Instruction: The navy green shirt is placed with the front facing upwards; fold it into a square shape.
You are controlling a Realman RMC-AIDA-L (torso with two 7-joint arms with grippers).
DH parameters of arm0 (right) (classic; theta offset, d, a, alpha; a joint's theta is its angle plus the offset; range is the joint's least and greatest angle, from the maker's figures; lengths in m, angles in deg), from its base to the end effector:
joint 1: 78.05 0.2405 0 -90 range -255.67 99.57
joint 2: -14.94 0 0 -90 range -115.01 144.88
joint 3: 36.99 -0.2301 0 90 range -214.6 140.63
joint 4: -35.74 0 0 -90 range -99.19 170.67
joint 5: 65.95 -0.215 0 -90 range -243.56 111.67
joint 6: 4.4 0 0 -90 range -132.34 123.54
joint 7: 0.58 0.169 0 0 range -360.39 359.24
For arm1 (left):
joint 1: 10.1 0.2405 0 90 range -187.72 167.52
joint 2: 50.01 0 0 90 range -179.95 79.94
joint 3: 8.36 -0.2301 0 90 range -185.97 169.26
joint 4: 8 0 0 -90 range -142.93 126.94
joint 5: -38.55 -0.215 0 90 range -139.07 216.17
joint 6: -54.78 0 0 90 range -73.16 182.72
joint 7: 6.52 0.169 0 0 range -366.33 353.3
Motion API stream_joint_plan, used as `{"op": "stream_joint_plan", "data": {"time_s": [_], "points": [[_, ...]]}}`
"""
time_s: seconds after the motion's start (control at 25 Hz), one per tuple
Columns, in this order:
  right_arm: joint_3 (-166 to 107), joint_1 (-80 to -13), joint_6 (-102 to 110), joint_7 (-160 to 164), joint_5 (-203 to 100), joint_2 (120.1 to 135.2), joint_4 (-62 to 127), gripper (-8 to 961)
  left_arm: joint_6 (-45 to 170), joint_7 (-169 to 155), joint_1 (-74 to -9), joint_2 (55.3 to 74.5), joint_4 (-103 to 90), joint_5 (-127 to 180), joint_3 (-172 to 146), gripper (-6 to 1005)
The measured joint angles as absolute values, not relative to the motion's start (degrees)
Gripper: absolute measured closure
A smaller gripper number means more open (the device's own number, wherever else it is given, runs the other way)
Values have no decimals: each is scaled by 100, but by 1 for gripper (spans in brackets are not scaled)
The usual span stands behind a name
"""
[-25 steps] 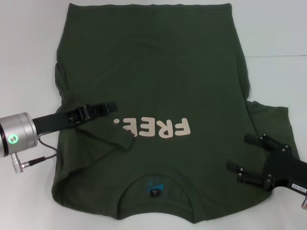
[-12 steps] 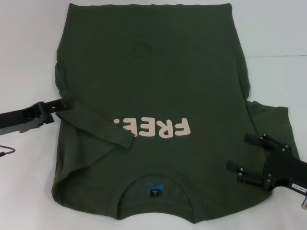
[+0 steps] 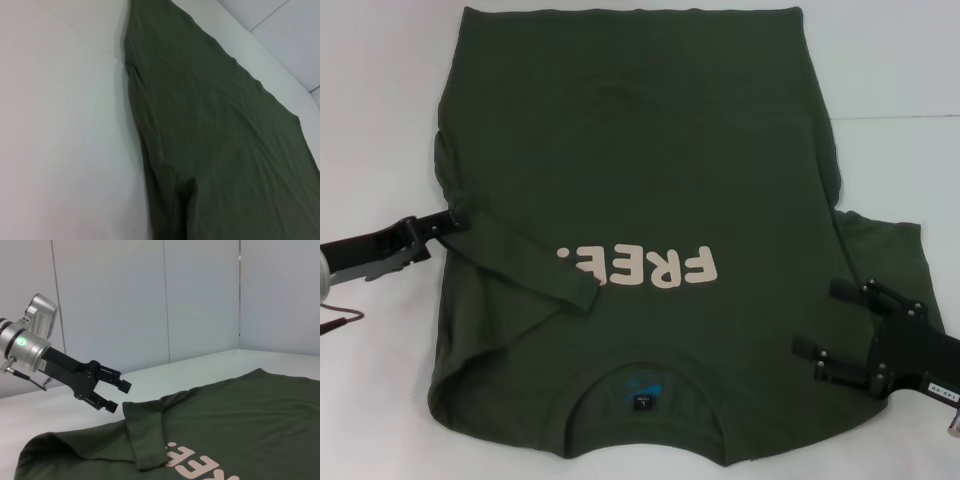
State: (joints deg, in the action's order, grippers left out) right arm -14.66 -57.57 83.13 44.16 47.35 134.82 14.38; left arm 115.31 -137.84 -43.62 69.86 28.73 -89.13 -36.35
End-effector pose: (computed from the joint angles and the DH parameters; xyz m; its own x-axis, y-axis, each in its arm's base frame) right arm 0.3027 0.2738 -0.0254 0.7788 -0.1466 -0.6099 -0.4700 -0.7803 -0.4126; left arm -0.3099 0.3884 0.0141 0.0424 0.7372 0.6744 0.9986 -0.0105 -0.0512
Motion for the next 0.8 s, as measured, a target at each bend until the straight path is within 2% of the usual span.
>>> {"op": "stream_joint_plan", "data": {"time_s": [0.8], "points": [[-1467, -5745, 8297, 4416, 4734, 13481, 1438, 12, 11223, -13695, -4615, 7098, 2577, -8749, -3639, 91]]}}
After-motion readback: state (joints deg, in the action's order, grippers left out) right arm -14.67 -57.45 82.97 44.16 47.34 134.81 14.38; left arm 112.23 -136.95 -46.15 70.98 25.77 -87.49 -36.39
